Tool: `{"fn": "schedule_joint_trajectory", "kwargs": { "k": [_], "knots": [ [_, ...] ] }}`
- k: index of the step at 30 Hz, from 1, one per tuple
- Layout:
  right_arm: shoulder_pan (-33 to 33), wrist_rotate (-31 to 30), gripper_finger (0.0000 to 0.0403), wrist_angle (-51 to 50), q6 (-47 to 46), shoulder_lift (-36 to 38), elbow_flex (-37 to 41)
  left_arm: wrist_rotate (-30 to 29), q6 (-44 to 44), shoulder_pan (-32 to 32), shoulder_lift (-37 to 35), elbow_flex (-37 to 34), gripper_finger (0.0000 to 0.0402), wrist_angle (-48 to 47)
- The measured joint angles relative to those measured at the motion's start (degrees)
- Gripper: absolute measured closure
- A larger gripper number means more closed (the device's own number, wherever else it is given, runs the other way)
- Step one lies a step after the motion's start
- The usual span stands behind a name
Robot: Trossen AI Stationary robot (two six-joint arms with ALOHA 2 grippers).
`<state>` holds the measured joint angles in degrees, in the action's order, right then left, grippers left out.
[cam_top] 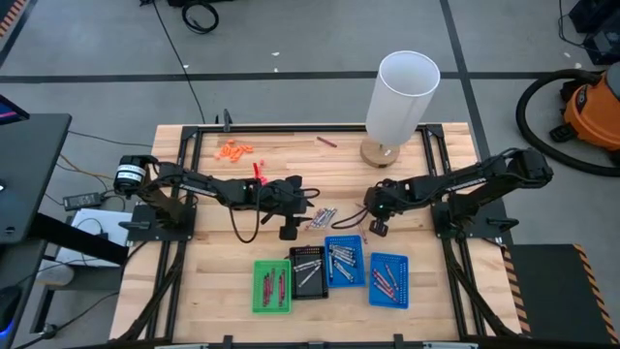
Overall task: Sort crayons
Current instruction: Put the pink crayon into the right blue bin
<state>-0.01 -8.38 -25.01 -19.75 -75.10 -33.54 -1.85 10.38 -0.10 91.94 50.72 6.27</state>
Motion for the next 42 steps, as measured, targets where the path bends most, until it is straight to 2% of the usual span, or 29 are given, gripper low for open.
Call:
{"fn": "schedule_joint_trajectory", "kwargs": {
  "k": [6, 10, 18, 23, 27, 32, 37, 42],
  "knots": [
    [1.34, -3.62, 0.0371, 1.59, 0.74, 3.66, 0.00, 0.00, -3.12, 0.00, 0.89, -0.05, 0.0207, 1.74],
    [3.48, -6.83, 0.0371, 5.39, 1.89, 4.77, -0.02, 0.00, -3.79, 0.00, 3.01, -0.11, 0.0207, 6.07],
    [7.29, -7.27, 0.0371, 7.64, 3.20, 5.96, -0.04, 0.01, -3.77, 0.02, 4.76, -0.10, 0.0208, 7.73],
    [9.92, -10.28, 0.0371, 9.15, 5.31, 8.16, -0.04, 0.00, -3.38, 0.02, 4.76, -0.09, 0.0208, 8.36],
    [11.22, -10.49, 0.0371, 10.12, 6.51, 9.34, -0.04, 0.24, -3.33, 0.02, 4.76, -0.09, 0.0208, 8.55],
    [13.45, -6.18, 0.0371, 13.43, 7.72, 9.93, -0.04, 4.49, -3.29, 0.04, 4.76, -0.09, 0.0208, 8.69],
    [16.71, -2.23, 0.0371, 16.27, 9.11, 9.95, -0.04, 6.06, -3.40, -0.11, 4.76, -0.09, 0.0208, 8.43],
    [19.55, 3.31, 0.0371, 15.34, 4.50, 10.78, -0.04, 6.15, -2.16, -1.18, 4.75, -0.09, 0.0208, 7.52]
  ]
}}
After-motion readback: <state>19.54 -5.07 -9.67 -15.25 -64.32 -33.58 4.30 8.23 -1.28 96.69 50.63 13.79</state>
